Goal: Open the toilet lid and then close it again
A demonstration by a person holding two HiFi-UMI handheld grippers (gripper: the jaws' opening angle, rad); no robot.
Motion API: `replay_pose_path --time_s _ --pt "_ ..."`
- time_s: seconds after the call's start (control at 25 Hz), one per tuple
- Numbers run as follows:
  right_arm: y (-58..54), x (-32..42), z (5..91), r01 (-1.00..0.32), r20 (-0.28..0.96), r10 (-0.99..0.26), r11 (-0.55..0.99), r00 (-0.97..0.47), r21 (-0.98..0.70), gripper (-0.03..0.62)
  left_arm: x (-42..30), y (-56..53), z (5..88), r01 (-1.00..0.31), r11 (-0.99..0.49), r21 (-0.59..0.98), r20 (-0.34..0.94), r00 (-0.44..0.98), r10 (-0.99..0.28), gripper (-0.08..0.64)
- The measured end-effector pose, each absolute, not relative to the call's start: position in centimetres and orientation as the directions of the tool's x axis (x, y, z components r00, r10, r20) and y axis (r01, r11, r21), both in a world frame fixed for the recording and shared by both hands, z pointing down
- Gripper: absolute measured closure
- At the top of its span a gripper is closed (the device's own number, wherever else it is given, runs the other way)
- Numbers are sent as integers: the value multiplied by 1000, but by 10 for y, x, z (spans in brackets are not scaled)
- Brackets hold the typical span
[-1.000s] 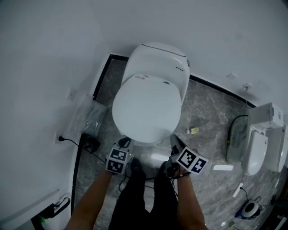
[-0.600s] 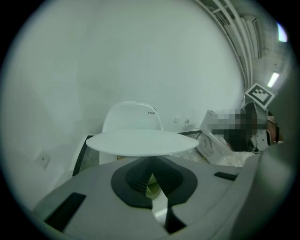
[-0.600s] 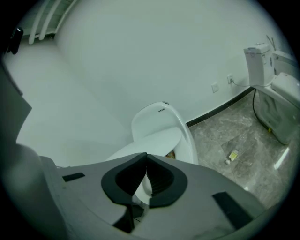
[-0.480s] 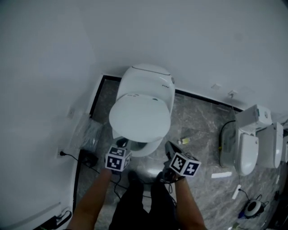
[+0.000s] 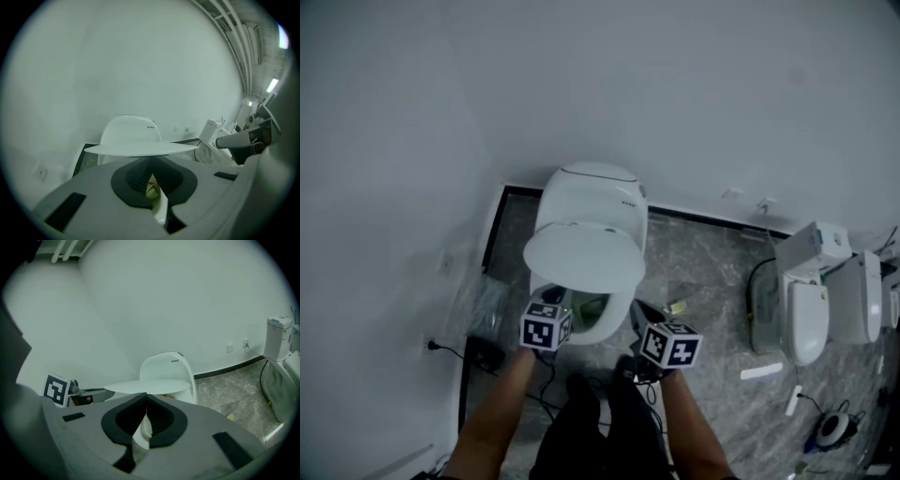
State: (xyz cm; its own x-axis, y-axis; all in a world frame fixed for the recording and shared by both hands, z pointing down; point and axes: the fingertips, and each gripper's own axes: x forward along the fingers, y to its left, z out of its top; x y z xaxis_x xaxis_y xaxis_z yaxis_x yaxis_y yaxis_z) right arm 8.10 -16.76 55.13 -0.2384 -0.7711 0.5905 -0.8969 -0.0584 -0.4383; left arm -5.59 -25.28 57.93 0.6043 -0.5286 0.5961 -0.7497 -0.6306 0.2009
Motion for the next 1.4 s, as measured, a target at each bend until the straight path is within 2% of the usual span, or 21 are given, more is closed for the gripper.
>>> replay_pose_path --time_s 0.6,1.12,1.4 --pt "-247 60 547 -913 606 -700 176 -379 -368 581 -28 -308 533 -753 -638 161 543 607 -580 554" --pt "-306 92 528 -925 602 -710 209 -366 -317 581 -7 -364 509 -777 -610 155 514 591 -622 554" --pt "-330 107 521 -910 584 -711 204 -392 -362 581 6 -389 501 -794 -592 141 518 569 -639 554"
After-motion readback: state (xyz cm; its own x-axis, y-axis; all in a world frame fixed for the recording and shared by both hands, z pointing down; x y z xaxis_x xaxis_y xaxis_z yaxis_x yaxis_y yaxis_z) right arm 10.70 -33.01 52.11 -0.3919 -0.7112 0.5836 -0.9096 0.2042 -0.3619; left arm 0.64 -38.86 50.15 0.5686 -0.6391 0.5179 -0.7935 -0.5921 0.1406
